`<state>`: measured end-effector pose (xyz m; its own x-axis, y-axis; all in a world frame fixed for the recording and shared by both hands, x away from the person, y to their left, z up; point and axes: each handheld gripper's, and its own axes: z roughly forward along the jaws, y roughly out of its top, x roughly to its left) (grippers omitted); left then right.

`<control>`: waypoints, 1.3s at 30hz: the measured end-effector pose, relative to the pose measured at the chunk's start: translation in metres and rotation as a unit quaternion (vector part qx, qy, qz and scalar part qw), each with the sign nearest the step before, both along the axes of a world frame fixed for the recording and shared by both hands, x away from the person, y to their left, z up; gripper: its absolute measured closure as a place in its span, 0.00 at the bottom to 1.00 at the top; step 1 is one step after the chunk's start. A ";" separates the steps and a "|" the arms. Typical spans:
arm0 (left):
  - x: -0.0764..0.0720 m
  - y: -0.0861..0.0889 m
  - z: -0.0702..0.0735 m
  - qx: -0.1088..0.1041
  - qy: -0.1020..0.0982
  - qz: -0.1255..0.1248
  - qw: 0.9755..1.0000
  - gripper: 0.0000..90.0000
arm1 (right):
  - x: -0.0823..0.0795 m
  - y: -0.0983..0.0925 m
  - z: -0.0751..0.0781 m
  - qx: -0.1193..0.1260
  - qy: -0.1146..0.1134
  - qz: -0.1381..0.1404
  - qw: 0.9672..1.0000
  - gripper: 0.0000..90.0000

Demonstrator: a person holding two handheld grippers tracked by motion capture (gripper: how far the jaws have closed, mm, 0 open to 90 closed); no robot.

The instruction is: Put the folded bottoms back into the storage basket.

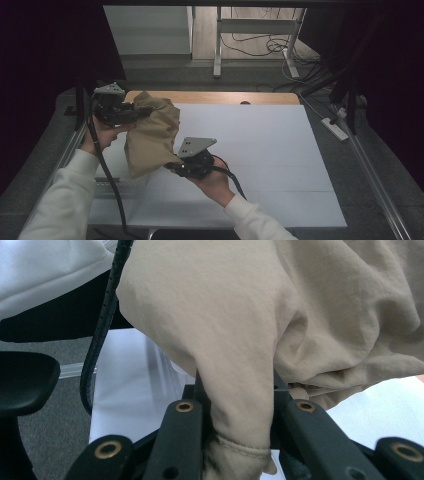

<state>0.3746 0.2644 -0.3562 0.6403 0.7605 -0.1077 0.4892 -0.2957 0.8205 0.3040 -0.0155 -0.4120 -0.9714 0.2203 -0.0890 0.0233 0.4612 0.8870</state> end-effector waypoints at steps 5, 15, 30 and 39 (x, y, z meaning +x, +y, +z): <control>-0.003 0.009 0.003 -0.001 -0.003 0.005 1.000 0.66 | 0.000 0.009 0.002 0.000 -0.003 0.004 1.000 0.85; -0.003 0.024 0.001 -0.009 -0.004 0.014 1.000 0.66 | 0.003 0.022 0.001 0.001 -0.002 0.009 1.000 0.85; -0.004 0.060 -0.010 -0.008 0.008 0.043 0.999 0.66 | 0.009 0.056 -0.003 -0.002 0.008 0.025 1.000 0.85; 0.006 0.081 -0.020 -0.001 0.022 0.058 0.998 0.66 | 0.019 0.082 -0.011 -0.010 0.017 0.030 0.999 0.85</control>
